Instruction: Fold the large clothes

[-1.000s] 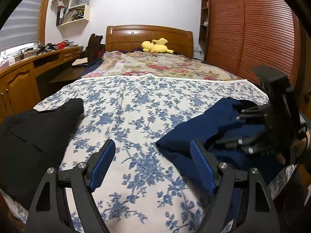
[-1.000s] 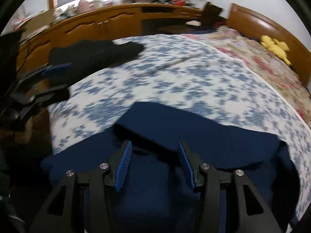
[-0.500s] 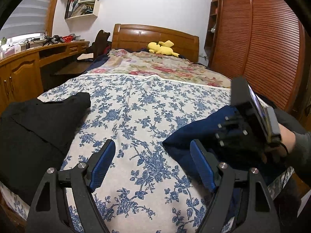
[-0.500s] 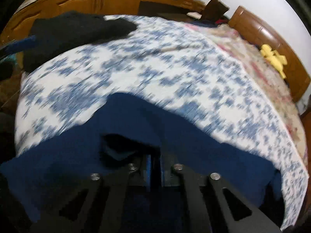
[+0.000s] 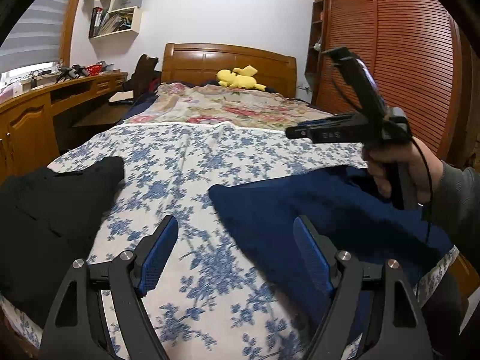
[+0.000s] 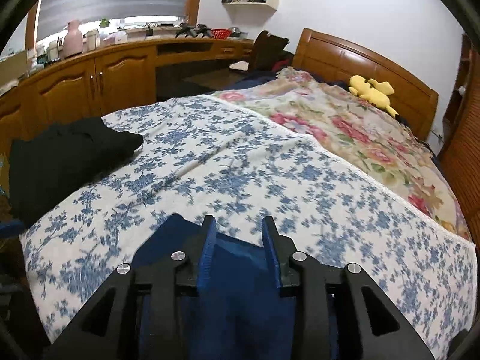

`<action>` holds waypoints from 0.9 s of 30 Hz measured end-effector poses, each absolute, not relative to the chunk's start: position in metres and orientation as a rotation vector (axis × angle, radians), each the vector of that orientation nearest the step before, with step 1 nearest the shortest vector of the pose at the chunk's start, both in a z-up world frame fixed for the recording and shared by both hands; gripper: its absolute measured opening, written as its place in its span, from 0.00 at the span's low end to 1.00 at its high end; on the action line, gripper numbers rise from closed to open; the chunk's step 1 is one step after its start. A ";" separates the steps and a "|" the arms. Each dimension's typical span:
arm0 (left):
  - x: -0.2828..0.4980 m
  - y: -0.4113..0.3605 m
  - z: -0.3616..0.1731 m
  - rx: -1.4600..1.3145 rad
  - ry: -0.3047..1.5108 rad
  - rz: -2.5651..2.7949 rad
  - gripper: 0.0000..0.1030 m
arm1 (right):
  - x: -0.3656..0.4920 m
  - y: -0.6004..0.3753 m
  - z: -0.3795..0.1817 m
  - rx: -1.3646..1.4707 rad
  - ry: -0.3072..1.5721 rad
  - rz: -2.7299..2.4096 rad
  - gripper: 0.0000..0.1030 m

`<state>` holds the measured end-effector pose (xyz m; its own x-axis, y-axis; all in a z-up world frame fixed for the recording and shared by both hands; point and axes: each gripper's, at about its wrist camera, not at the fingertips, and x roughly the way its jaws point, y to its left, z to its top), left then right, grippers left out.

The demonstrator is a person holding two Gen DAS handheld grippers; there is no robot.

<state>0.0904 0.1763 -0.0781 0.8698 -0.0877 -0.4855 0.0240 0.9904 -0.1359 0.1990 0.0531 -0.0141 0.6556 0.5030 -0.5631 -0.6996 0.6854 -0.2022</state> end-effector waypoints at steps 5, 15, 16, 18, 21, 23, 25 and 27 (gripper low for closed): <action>0.104 0.150 -0.072 -0.116 0.508 -0.107 0.78 | 0.185 -0.014 -0.021 -0.435 0.518 0.670 0.33; 0.131 0.069 -0.063 -0.071 0.500 -0.257 0.78 | 0.165 -0.175 -0.035 -0.409 0.613 0.441 0.43; 0.133 0.062 -0.063 -0.063 0.501 -0.270 0.78 | 0.164 -0.190 -0.038 -0.405 0.624 0.415 0.43; 0.138 0.045 -0.066 -0.045 0.508 -0.299 0.78 | 0.162 -0.211 -0.040 -0.392 0.642 0.389 0.44; 0.145 0.023 -0.072 -0.020 0.530 -0.331 0.78 | 0.166 -0.237 -0.045 -0.366 0.672 0.381 0.45; 0.152 0.012 -0.081 -0.016 0.559 -0.349 0.78 | 0.165 -0.243 -0.046 -0.358 0.670 0.390 0.46; 0.157 0.004 -0.089 -0.008 0.586 -0.359 0.78 | 0.166 -0.244 -0.048 -0.363 0.669 0.394 0.46; 0.162 -0.002 -0.095 0.001 0.604 -0.359 0.78 | 0.166 -0.240 -0.052 -0.380 0.673 0.413 0.47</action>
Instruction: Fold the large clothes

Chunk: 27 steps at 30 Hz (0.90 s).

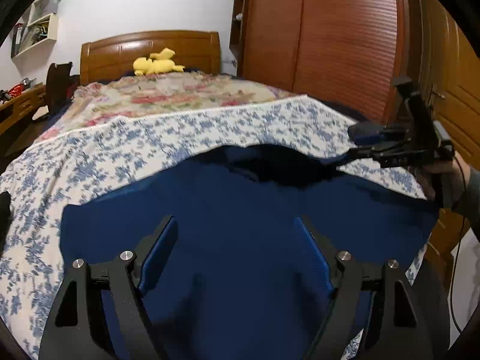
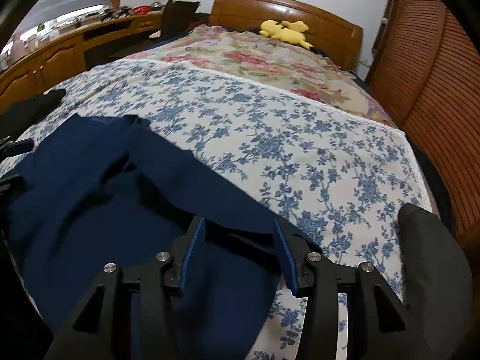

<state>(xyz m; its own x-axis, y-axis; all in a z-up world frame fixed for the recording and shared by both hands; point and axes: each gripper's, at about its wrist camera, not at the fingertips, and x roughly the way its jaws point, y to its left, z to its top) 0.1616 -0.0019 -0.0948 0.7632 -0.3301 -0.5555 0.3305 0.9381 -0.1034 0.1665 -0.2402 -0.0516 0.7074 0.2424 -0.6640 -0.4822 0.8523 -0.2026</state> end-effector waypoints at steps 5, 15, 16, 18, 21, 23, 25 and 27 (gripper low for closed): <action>0.166 -0.004 -0.104 0.010 0.631 -0.350 0.78 | 0.166 -0.221 -0.061 -0.455 0.692 0.490 0.49; 0.163 0.000 -0.106 -0.003 0.638 -0.348 0.78 | 0.242 -0.219 -0.073 -0.560 0.785 0.249 0.49; 0.163 0.001 -0.106 -0.004 0.639 -0.350 0.78 | 0.252 -0.224 -0.069 -0.563 0.767 0.200 0.49; 0.162 0.001 -0.106 -0.006 0.638 -0.354 0.78 | 0.272 -0.240 -0.053 -0.499 0.737 0.114 0.49; 0.162 0.000 -0.105 -0.006 0.636 -0.358 0.78 | 0.288 -0.264 -0.034 -0.399 0.707 0.076 0.49; 0.163 0.001 -0.104 -0.006 0.637 -0.361 0.78 | 0.295 -0.275 -0.031 -0.361 0.719 0.097 0.49; 0.163 0.001 -0.104 -0.008 0.637 -0.364 0.78 | 0.298 -0.281 -0.034 -0.331 0.742 0.135 0.49; 0.163 0.002 -0.104 -0.008 0.636 -0.365 0.78 | 0.300 -0.286 -0.042 -0.308 0.768 0.160 0.49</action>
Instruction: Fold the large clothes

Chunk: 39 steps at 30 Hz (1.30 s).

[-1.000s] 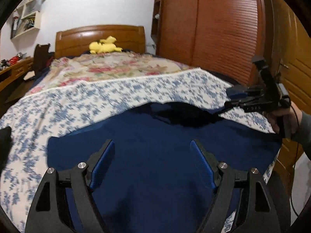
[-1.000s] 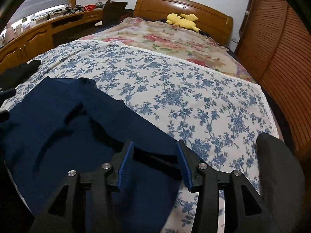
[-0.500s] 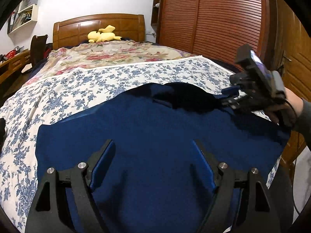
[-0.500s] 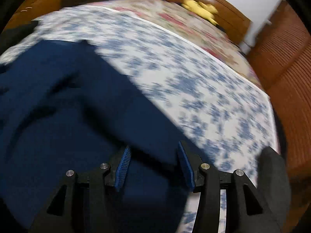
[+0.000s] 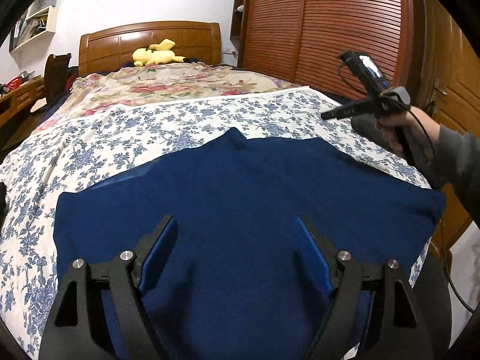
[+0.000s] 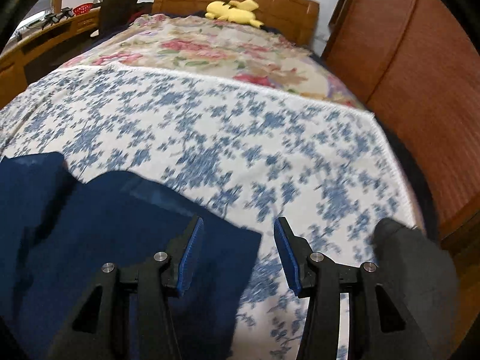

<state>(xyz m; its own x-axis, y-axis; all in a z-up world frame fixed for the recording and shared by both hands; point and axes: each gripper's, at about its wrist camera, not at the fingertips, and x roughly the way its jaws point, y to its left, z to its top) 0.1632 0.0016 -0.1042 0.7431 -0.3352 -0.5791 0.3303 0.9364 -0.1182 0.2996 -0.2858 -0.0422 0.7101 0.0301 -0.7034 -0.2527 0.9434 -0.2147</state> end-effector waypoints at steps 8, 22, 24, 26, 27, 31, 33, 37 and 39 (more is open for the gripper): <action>0.164 0.001 -0.106 -0.003 0.643 -0.363 0.78 | 0.315 -0.302 -0.086 -0.155 0.904 0.166 0.49; 0.167 -0.002 -0.110 0.003 0.655 -0.367 0.78 | 0.317 -0.333 -0.076 -0.100 0.814 0.149 0.02; 0.166 -0.003 -0.109 0.007 0.655 -0.367 0.78 | 0.316 -0.334 -0.072 -0.108 0.814 0.149 0.02; 0.166 -0.004 -0.109 0.008 0.655 -0.368 0.78 | 0.313 -0.328 -0.068 -0.148 0.805 0.125 0.02; 0.165 -0.004 -0.109 0.009 0.654 -0.368 0.78 | 0.310 -0.327 -0.065 -0.150 0.803 0.117 0.02; 0.162 -0.005 -0.107 0.012 0.646 -0.371 0.78 | 0.281 -0.319 -0.044 -0.175 0.773 0.123 0.19; 0.160 -0.006 -0.106 0.016 0.642 -0.373 0.78 | 0.258 -0.317 -0.034 -0.185 0.744 0.144 0.34; 0.155 -0.005 -0.104 0.018 0.633 -0.377 0.78 | 0.201 -0.313 -0.024 -0.198 0.698 0.205 0.48; 0.153 -0.006 -0.103 0.019 0.628 -0.376 0.78 | 0.173 -0.307 -0.024 -0.214 0.679 0.233 0.51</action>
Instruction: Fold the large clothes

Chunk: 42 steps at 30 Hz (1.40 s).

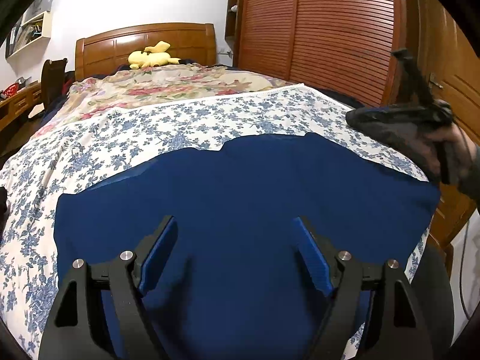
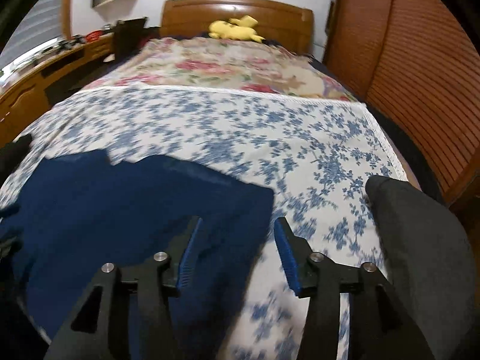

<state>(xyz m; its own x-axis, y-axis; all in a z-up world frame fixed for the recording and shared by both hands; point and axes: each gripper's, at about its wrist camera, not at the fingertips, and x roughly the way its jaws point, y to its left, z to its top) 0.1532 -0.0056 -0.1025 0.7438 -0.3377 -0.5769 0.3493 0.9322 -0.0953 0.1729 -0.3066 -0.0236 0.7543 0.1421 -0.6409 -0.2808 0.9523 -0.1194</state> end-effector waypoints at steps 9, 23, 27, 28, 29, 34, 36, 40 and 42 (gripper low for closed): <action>0.141 -0.012 -0.101 0.014 0.615 -0.368 0.78 | 0.081 -0.298 -0.037 -0.210 0.656 0.320 0.52; 0.105 -0.036 -0.112 0.040 0.620 -0.402 0.78 | 0.038 -0.320 -0.064 -0.149 0.757 0.224 0.54; 0.099 -0.037 -0.115 0.038 0.628 -0.399 0.78 | 0.044 -0.323 -0.072 -0.063 0.807 0.230 0.57; 0.098 -0.037 -0.115 0.037 0.630 -0.397 0.78 | 0.044 -0.323 -0.074 -0.064 0.806 0.224 0.61; 0.097 -0.037 -0.117 0.033 0.636 -0.397 0.78 | 0.045 -0.323 -0.076 -0.057 0.816 0.226 0.66; 0.092 -0.039 -0.126 0.040 0.652 -0.391 0.78 | 0.046 -0.323 -0.088 -0.026 0.858 0.255 0.73; 0.091 -0.039 -0.128 0.047 0.654 -0.390 0.78 | 0.046 -0.321 -0.087 -0.026 0.859 0.260 0.73; 0.094 -0.038 -0.132 0.044 0.669 -0.399 0.78 | 0.042 -0.319 -0.093 -0.034 0.848 0.265 0.73; 0.094 -0.039 -0.133 0.049 0.668 -0.398 0.78 | 0.041 -0.317 -0.094 -0.037 0.834 0.260 0.73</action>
<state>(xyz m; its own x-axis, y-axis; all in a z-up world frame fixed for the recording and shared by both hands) 0.0936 -0.0388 -0.1328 0.7125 -0.3438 -0.6117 0.3747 0.9235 -0.0825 0.0406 -0.3171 -0.0937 0.6419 0.2138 -0.7364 -0.2429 0.9676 0.0691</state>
